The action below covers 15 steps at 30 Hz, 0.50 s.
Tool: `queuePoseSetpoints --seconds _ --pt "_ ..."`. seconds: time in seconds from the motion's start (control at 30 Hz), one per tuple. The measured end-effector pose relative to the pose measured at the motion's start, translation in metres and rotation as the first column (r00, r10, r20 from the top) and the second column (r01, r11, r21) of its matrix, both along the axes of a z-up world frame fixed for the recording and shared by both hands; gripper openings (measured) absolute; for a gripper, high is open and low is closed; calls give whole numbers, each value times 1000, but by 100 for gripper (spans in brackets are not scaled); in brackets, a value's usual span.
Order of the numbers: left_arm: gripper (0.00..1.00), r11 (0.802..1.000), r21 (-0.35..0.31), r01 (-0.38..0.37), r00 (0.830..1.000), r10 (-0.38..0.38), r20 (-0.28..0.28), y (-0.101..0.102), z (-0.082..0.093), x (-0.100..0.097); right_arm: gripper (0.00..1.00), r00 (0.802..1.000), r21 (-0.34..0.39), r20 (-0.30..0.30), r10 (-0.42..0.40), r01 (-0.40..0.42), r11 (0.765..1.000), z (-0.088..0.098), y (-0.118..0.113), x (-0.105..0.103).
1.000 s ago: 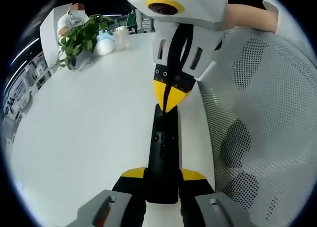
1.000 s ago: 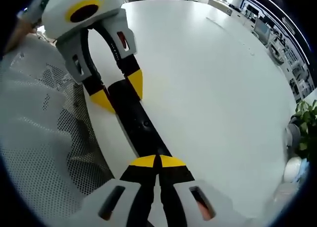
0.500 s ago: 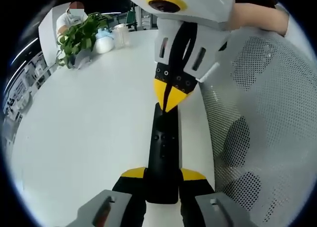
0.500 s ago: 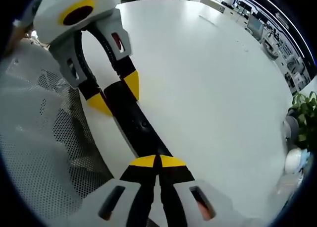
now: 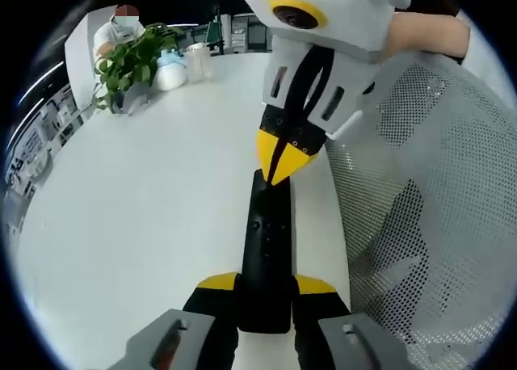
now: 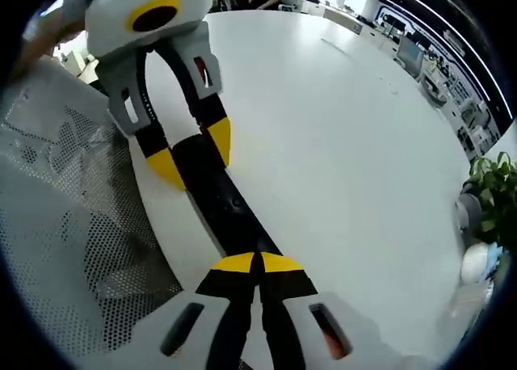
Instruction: Press the specified remote control buttons in sequence, fully releasing each button before pressing the next.
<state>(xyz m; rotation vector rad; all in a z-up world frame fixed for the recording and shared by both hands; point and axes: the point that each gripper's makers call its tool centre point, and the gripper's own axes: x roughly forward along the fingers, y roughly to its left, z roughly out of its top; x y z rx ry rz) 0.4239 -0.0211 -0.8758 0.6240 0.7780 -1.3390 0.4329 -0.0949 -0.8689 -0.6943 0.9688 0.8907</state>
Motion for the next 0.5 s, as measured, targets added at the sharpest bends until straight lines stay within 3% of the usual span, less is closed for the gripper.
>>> queuePoseSetpoints --seconds 0.1,0.27,0.4,0.5 --pt "24 1000 -2 4 1000 -4 2 -5 0 -1 0 1000 -3 15 -9 9 1000 0 0 0" --pt "24 1000 27 7 1000 -7 -2 -6 1 -1 0 999 -69 35 32 -29 997 0 1 -1" --pt "24 1000 5 -16 1000 16 -2 -6 1 -2 0 997 -57 61 45 -42 997 1 0 -1" --pt "24 1000 18 -5 1000 5 1 -7 1 -2 0 999 -32 28 18 -17 999 1 -1 1"
